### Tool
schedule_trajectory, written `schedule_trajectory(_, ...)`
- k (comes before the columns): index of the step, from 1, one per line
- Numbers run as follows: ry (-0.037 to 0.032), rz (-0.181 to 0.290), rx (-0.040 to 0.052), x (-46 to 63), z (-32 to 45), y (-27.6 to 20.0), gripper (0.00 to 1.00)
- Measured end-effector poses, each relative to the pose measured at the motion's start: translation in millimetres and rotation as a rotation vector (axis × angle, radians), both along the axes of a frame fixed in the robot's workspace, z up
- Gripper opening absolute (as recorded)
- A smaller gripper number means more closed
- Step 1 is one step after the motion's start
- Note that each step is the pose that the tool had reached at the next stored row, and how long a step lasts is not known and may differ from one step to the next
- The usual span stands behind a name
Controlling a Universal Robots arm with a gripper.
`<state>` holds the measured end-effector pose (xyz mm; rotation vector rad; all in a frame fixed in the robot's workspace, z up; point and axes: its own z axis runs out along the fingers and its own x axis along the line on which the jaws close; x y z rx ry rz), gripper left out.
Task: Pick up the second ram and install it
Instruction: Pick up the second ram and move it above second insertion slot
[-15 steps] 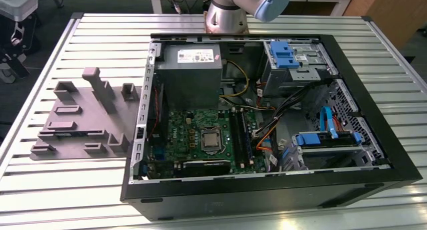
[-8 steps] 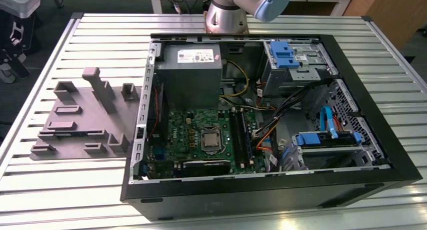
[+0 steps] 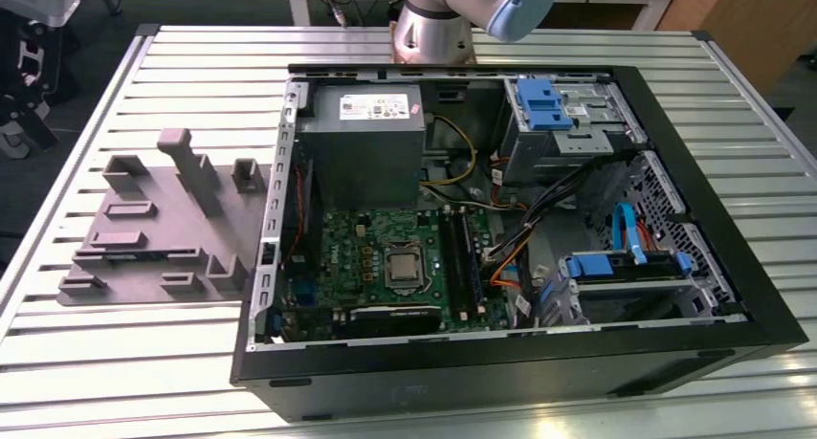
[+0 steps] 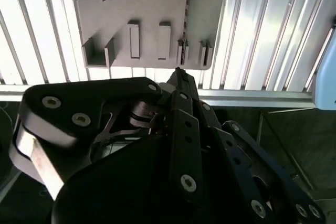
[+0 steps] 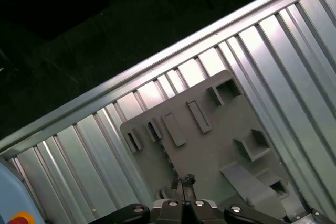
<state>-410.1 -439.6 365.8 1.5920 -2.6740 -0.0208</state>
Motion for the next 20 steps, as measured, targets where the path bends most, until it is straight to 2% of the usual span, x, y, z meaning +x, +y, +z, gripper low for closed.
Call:
schedule_trajectory(11, -0.0002, 0.192, 0.0000, 0.0, -2.3, 0.0, 0.11)
schedule_trajectory(12, -0.0092, 0.200, 0.0020, -0.5, -3.0, 0.0, 0.11)
schedule_trajectory(13, -0.0176, 0.204, 0.0093, -0.8, -3.5, 0.0, 0.11)
schedule_trajectory(14, -0.0202, 0.220, 0.0117, -0.7, -4.0, 0.0, 0.11)
schedule_trajectory(20, -0.0208, 0.325, 0.0128, -0.8, -6.4, 0.0, 0.11)
